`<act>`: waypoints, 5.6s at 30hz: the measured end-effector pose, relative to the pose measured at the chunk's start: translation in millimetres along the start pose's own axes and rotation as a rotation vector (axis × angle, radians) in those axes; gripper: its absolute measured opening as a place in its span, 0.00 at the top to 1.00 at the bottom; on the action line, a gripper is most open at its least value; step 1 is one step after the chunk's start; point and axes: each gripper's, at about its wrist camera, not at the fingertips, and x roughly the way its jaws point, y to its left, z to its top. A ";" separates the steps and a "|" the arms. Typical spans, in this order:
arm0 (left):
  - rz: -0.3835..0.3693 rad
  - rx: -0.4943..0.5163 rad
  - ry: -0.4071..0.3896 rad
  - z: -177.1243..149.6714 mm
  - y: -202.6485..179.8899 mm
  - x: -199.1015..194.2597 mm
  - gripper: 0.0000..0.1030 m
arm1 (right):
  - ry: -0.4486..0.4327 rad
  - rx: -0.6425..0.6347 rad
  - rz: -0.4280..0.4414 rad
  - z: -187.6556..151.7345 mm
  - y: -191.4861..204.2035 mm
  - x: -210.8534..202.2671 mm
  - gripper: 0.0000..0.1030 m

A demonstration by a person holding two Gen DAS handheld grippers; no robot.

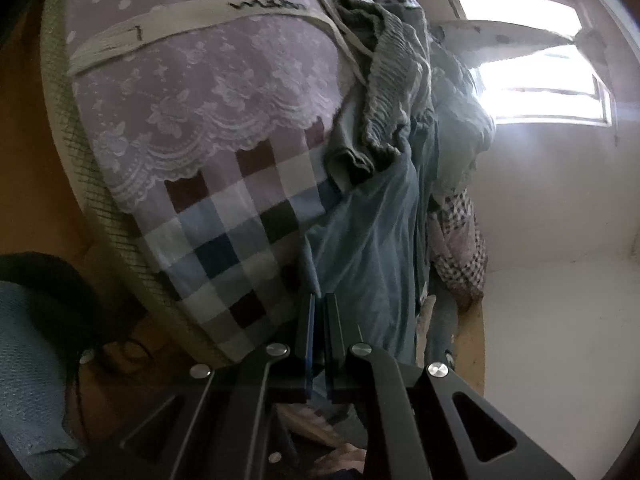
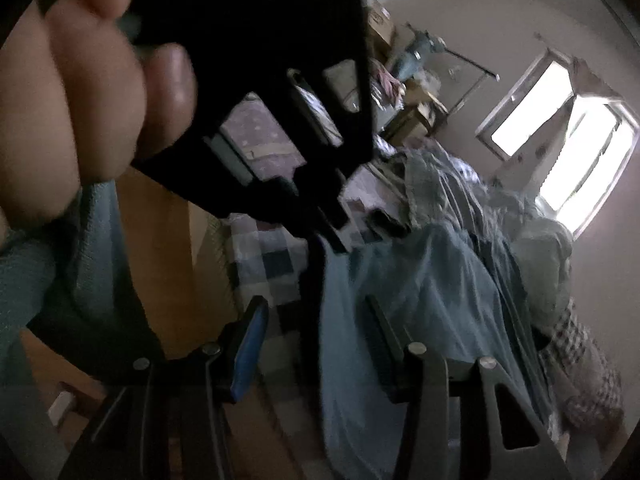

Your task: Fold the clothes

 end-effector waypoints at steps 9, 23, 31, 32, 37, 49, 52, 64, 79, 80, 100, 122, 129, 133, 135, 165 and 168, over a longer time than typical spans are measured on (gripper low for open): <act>-0.050 -0.014 0.016 3.8 -1.3 -5.5 0.98 | 0.010 -0.100 -0.039 -11.9 13.0 22.5 0.57; -0.042 -0.073 -0.010 3.1 7.8 -8.7 0.97 | 0.016 -0.064 -0.151 -13.5 1.6 41.2 0.99; -0.070 -0.143 -0.020 -13.5 17.5 -5.8 0.50 | 0.007 0.024 -0.096 -0.9 -10.5 26.2 0.99; -0.075 -0.149 -0.018 -15.6 17.7 -4.9 0.49 | 0.009 0.034 -0.094 0.3 -10.8 22.1 0.99; -0.112 -0.178 -0.028 -23.6 19.3 -3.0 0.46 | 0.015 0.101 -0.079 4.8 -21.7 18.1 0.99; -0.156 -0.180 -0.049 -21.8 8.4 11.2 0.43 | 0.015 0.093 -0.039 6.7 -17.8 16.4 0.99; -0.147 -0.170 -0.054 -21.1 7.6 11.5 0.43 | 0.015 0.099 -0.034 7.0 -18.5 15.4 0.99; -0.106 -0.095 -0.071 -20.5 -0.5 5.3 0.91 | 0.014 0.105 -0.045 4.5 -19.7 12.2 0.99; -0.116 0.138 -0.058 -10.7 -64.5 -11.5 0.97 | 0.049 0.090 -0.202 -11.9 -26.5 3.3 0.64; -0.118 0.144 -0.053 -11.4 -68.0 -12.1 0.97 | 0.057 0.089 -0.219 -15.4 -28.5 1.4 0.64; -0.170 0.252 -0.081 4.3 -146.2 -30.4 0.97 | 0.359 0.116 -0.420 -135.3 -112.4 -51.5 0.64; -0.067 0.295 -0.091 6.8 -167.3 -23.1 0.97 | 0.621 0.071 -0.544 -277.9 -138.9 -153.3 0.66; -0.038 0.311 -0.097 2.8 -169.0 -20.9 0.97 | 0.562 -0.005 -0.549 -266.3 -130.5 -163.8 0.67; -0.031 0.314 -0.102 1.7 -168.0 -23.2 0.97 | 0.554 -0.003 -0.534 -260.5 -125.8 -171.2 0.93; -0.024 0.314 -0.106 1.6 -166.6 -25.1 0.97 | 0.560 0.012 -0.533 -259.6 -127.2 -175.6 0.99; -0.171 0.591 -0.166 -58.3 -271.5 -150.1 0.97 | 0.408 0.190 -0.817 -133.4 -297.1 -380.0 1.00; -0.206 0.613 -0.160 -67.0 -280.8 -167.2 0.97 | 0.388 0.184 -0.866 -121.5 -297.9 -397.9 1.00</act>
